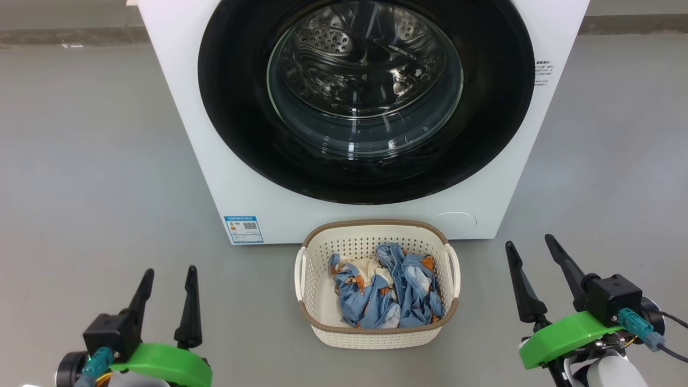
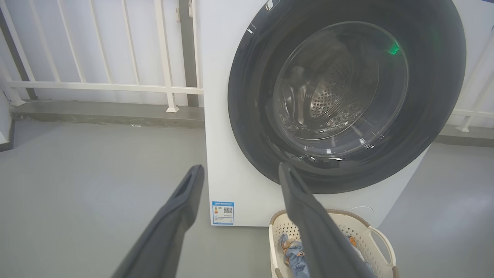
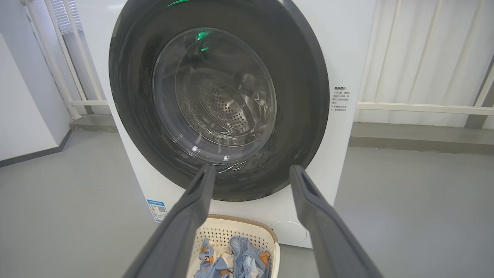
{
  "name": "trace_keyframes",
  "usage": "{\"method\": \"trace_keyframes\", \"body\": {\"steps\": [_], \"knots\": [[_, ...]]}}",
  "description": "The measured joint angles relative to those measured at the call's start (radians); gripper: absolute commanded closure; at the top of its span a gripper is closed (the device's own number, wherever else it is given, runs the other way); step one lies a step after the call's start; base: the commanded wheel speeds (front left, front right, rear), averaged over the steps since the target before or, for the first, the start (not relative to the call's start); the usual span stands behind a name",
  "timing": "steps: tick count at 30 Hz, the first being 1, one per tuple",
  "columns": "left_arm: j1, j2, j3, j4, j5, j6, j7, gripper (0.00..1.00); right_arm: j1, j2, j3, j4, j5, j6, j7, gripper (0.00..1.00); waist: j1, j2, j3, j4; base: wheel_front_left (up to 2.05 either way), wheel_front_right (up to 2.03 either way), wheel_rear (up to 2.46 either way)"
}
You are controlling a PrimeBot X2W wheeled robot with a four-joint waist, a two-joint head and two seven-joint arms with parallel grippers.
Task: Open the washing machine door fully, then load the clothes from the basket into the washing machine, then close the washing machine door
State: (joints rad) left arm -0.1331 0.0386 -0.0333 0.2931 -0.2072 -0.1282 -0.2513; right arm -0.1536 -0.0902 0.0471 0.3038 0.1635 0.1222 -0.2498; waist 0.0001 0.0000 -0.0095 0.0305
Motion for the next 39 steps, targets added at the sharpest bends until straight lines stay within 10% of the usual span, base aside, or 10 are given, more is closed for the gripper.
{"method": "trace_keyframes", "body": {"steps": [39], "knots": [[-0.001, 0.003, -0.012, -0.018, -0.029, 0.000, -0.001, 0.00, 0.000, 0.001, -0.003, -0.003, -0.015, 0.000, 0.000, 0.00, 0.0000, 0.0000, -0.005, -0.002, 0.07, 0.07, -0.15]]}}
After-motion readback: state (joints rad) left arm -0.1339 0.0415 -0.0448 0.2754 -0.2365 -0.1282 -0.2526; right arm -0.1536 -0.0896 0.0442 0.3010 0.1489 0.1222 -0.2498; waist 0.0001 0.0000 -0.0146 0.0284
